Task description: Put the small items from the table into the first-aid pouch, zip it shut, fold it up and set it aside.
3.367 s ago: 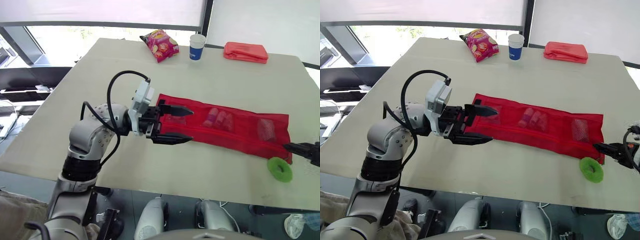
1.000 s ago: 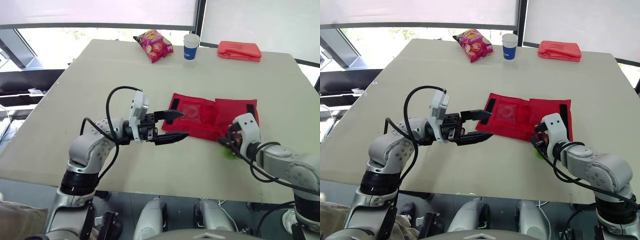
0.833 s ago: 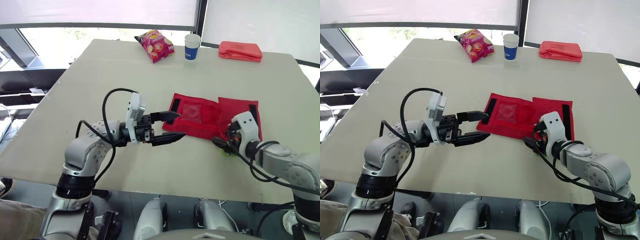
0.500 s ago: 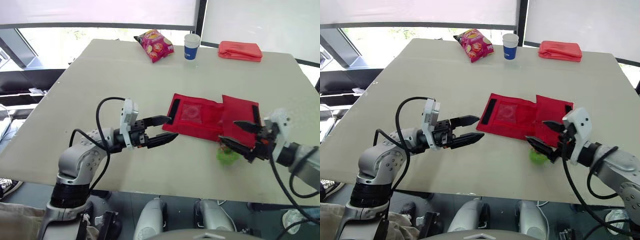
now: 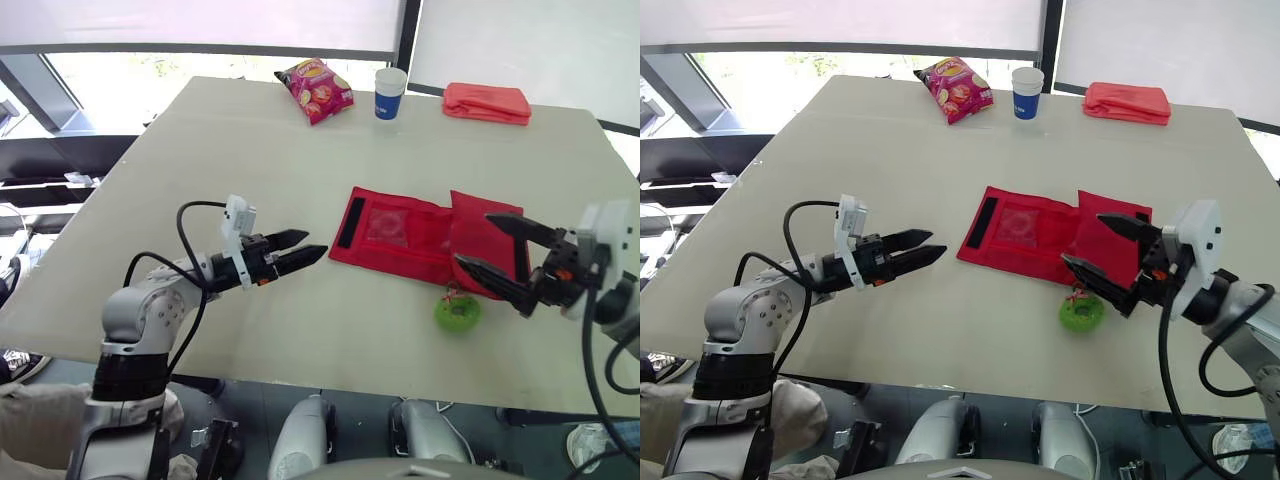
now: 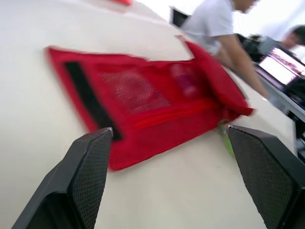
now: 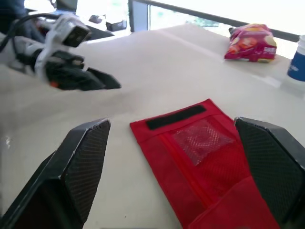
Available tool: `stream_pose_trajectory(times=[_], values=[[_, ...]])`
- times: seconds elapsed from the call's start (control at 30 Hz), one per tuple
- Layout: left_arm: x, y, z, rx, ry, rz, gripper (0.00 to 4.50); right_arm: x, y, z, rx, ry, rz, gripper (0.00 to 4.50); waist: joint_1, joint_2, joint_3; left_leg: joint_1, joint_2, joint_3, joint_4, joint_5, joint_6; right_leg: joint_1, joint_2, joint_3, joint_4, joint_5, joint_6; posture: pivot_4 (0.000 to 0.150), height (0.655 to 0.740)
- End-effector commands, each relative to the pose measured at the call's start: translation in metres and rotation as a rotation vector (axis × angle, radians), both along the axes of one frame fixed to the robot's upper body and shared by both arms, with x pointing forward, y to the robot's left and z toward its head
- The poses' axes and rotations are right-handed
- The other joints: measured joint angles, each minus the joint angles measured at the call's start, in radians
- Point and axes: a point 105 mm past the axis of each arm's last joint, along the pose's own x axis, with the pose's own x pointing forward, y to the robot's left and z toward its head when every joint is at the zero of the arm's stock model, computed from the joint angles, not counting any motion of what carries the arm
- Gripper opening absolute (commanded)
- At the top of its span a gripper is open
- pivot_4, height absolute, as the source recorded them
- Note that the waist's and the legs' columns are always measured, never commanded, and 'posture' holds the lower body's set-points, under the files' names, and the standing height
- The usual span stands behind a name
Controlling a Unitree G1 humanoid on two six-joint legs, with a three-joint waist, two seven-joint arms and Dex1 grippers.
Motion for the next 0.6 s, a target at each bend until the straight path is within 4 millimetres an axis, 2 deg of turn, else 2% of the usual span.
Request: stream_pose_trajectory(times=[0.03, 0.1, 0.2, 0.37, 0.6], values=[[0.016, -0.001, -0.007, 0.026, 0.086, 0.101, 4.12, -0.014, 0.0, 0.014, -0.067, -0.107, 0.043, 4.44, 0.005, -0.001, 0.0, 0.0, 0.0, -0.001, 0.0, 0.0, 0.0, 0.0, 0.0, -0.001, 0.0, 0.001, 0.001, 0.15, 0.74], [0.02, -0.003, -0.013, 0.051, 0.154, 0.117, 4.12, -0.012, -0.001, 0.015, -0.082, -0.116, 0.029, 4.44, 0.002, -0.003, 0.0, 0.0, 0.0, -0.002, 0.0, 0.0, 0.0, 0.001, 0.0, -0.001, 0.0, 0.0, 0.001, 0.15, 0.74], [0.018, -0.017, -0.012, 0.043, 0.23, 0.068, 4.12, -0.013, 0.001, 0.02, -0.074, -0.136, 0.03, 4.44, 0.0, -0.003, 0.0, 0.001, 0.0, -0.001, 0.001, 0.0, 0.0, 0.0, 0.0, -0.001, 0.001, 0.0, 0.0, 0.15, 0.74], [0.022, -0.037, -0.004, 0.035, 0.288, 0.031, 4.12, -0.018, 0.002, 0.012, -0.091, -0.121, 0.004, 4.44, 0.003, -0.003, 0.0, 0.0, 0.0, -0.003, 0.001, 0.001, -0.001, 0.0, 0.0, -0.002, 0.002, 0.0, 0.0, 0.15, 0.74], [0.021, -0.066, -0.013, -0.013, 0.365, 0.018, 4.12, -0.027, 0.005, 0.01, -0.078, -0.122, -0.045, 4.44, 0.001, -0.003, 0.0, 0.0, -0.001, -0.002, 0.001, 0.001, -0.002, 0.001, -0.001, -0.001, 0.002, 0.001, 0.001, 0.15, 0.74]])
